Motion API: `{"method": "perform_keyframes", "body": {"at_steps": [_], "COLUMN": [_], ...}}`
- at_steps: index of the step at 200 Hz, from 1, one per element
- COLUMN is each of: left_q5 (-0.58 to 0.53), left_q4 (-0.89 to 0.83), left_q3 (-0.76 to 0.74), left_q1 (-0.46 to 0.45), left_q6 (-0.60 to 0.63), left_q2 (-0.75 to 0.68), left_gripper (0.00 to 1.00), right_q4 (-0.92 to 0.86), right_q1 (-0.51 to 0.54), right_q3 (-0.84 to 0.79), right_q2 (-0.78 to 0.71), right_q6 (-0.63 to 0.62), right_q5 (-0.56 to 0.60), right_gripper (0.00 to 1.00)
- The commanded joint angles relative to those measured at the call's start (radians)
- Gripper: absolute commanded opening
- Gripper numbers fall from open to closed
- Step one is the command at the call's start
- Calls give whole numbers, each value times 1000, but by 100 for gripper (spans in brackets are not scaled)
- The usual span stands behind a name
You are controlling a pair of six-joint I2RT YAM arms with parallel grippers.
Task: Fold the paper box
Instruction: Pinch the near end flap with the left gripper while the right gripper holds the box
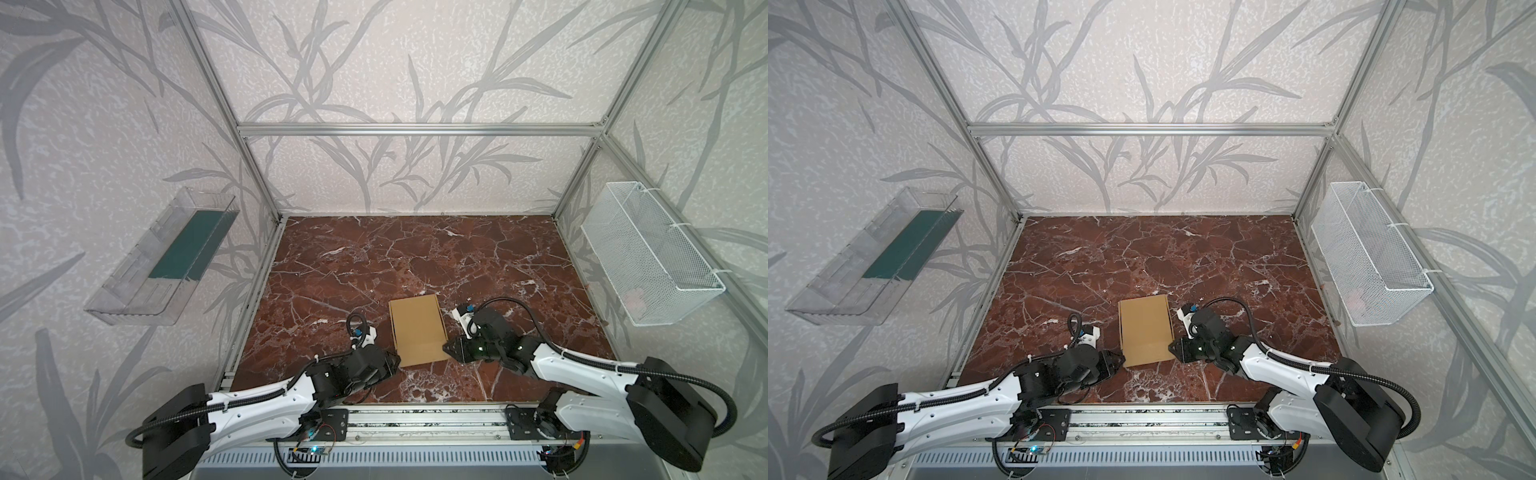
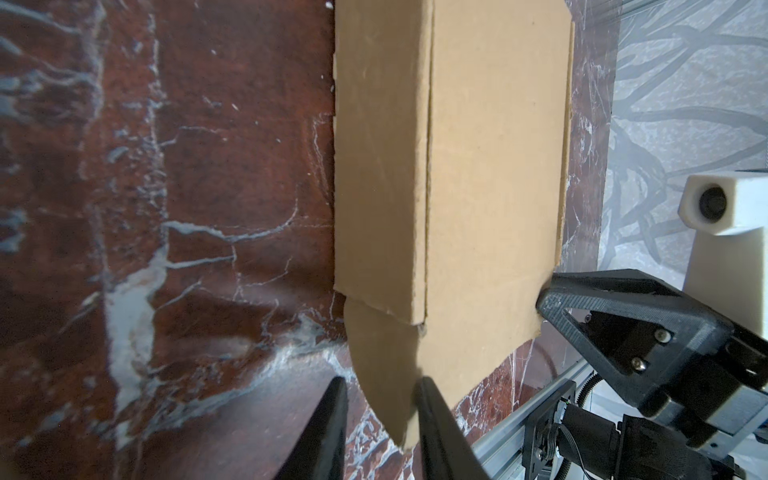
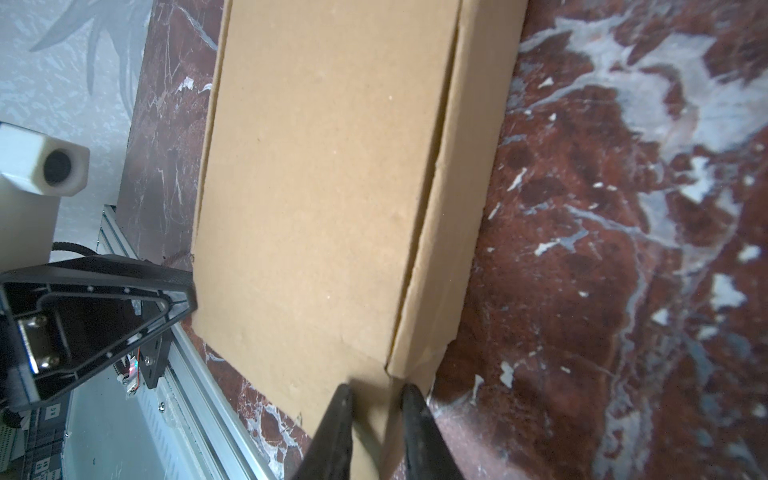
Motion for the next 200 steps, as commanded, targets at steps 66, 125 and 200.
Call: {"method": "perform_keyframes", "body": {"at_steps": [66, 125, 200], "left_q5": [-21, -27, -44], "left_q4": [-1, 4, -33], "left_q3": [-23, -31, -21], "left_q1": [-2, -2, -2], "left_q6": [-20, -25, -18], "left_q2": [7, 2, -37], "left_gripper": [29, 27, 28], "right_q4": [-13, -9, -44], "right_q1": [-1, -1, -1], "right_q3": [-12, -15, -13], "right_q2": [20, 22, -27], "right_q6": [-1, -1, 30], "right_q5": [12, 13, 8], "right_gripper": [23, 23, 23]}}
